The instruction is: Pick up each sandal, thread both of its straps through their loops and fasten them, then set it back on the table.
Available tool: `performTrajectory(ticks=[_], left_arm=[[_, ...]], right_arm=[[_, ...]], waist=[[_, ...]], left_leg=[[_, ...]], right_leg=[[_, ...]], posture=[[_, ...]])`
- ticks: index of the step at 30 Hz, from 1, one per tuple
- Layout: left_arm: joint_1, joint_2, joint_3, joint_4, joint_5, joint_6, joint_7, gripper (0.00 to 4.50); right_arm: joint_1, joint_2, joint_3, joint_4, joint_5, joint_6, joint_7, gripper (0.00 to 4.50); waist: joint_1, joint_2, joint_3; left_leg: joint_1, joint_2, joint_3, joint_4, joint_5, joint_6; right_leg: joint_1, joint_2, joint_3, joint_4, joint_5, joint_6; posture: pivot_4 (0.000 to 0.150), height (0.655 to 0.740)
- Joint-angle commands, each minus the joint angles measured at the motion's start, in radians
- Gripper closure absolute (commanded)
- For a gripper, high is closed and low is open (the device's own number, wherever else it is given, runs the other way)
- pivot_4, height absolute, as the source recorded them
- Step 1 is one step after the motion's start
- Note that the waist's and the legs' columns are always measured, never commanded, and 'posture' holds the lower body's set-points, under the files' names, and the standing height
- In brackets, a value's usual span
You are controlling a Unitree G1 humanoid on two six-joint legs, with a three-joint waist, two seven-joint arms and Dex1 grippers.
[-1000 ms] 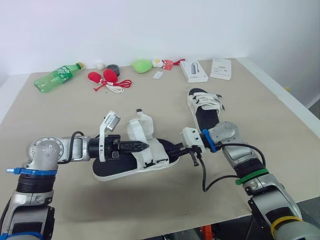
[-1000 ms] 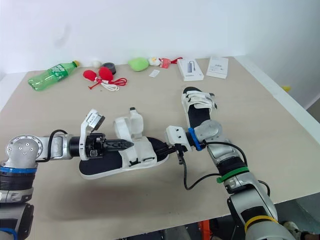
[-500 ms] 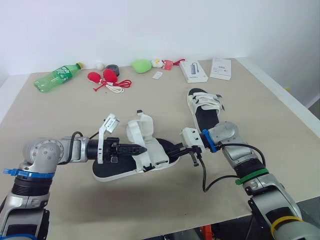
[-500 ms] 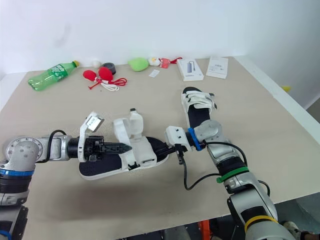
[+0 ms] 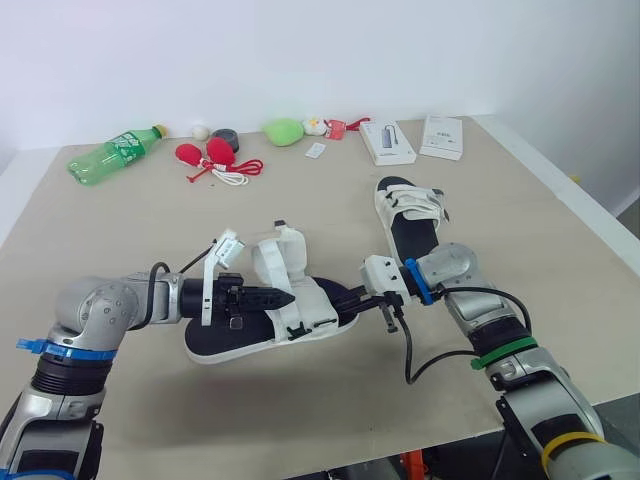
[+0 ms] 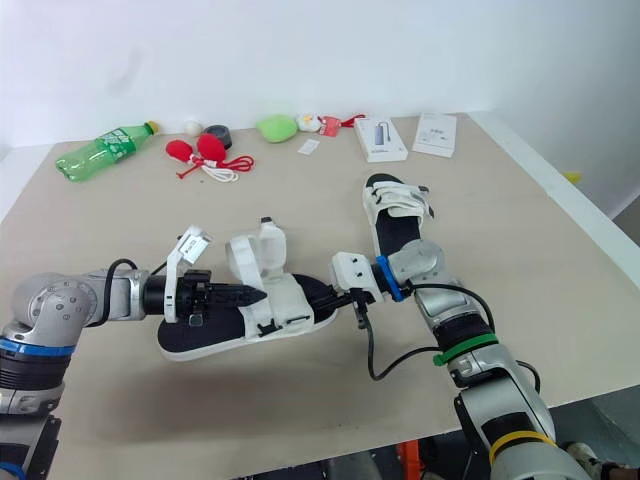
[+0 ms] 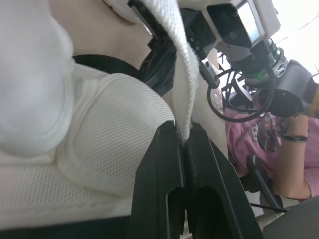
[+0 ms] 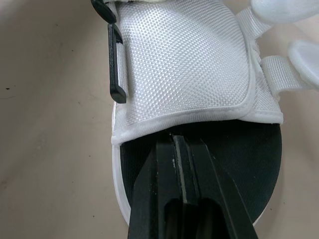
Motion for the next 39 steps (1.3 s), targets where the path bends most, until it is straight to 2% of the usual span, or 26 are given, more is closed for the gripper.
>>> performTrajectory(ticks=[1,13,24,27,30,31,39], left_arm=[[-0.028,-0.011,0.031,-0.04,-0.029,0.018,0.007,4.47],[0.017,0.002,0.014,-0.106,-0.052,0.057,0.002,4.47],[0.049,-0.042,0.004,-0.146,-0.038,0.05,0.06,4.47],[0.054,-0.026,0.004,-0.159,-0.029,0.04,0.055,3.72],[0.035,-0.02,0.019,-0.148,-0.026,0.026,0.047,2.36],[0.017,-0.023,0.033,-0.13,-0.024,0.018,0.051,2.1],[-0.053,-0.033,0.068,-0.078,-0.017,-0.013,0.053,2.1]], right_arm=[[0.002,-0.01,0.015,0.009,-0.024,0.0,0.007,4.5],[0.002,-0.009,0.013,0.011,-0.025,0.0,0.003,4.5],[0.004,-0.01,0.011,0.011,-0.027,0.0,-0.001,4.5],[0.003,-0.012,0.01,0.013,-0.028,-0.001,-0.001,4.5],[0.002,-0.013,0.01,0.015,-0.029,-0.002,-0.001,4.5],[0.002,-0.014,0.01,0.016,-0.029,-0.003,-0.001,4.5],[-0.008,-0.009,0.011,0.033,-0.032,-0.012,-0.001,4.5]], waist=[[0.0,0.0,0.0],[0.0,0.0,0.0],[0.0,0.0,0.0],[0.0,0.0,0.0],[0.0,0.0,0.0],[0.0,0.0,0.0],[0.0,0.0,0.0]], left_leg=[[0.0,0.0,0.0,0.0,0.0,0.0],[0.0,0.0,0.0,0.0,0.0,0.0],[0.0,0.0,0.0,0.0,0.0,0.0],[0.0,0.0,0.0,0.0,0.0,0.0],[0.0,0.0,0.0,0.0,0.0,0.0],[0.0,0.0,0.0,0.0,0.0,0.0],[0.0,0.0,0.0,0.0,0.0,0.0]], right_leg=[[0.0,0.0,0.0,0.0,0.0,0.0],[0.0,0.0,0.0,0.0,0.0,0.0],[0.0,0.0,0.0,0.0,0.0,0.0],[0.0,0.0,0.0,0.0,0.0,0.0],[0.0,0.0,0.0,0.0,0.0,0.0],[0.0,0.0,0.0,0.0,0.0,0.0],[0.0,0.0,0.0,0.0,0.0,0.001]], posture=[[0.15,0.74],[0.15,0.74],[0.15,0.74],[0.15,0.74],[0.15,0.74],[0.15,0.74],[0.15,0.74]])
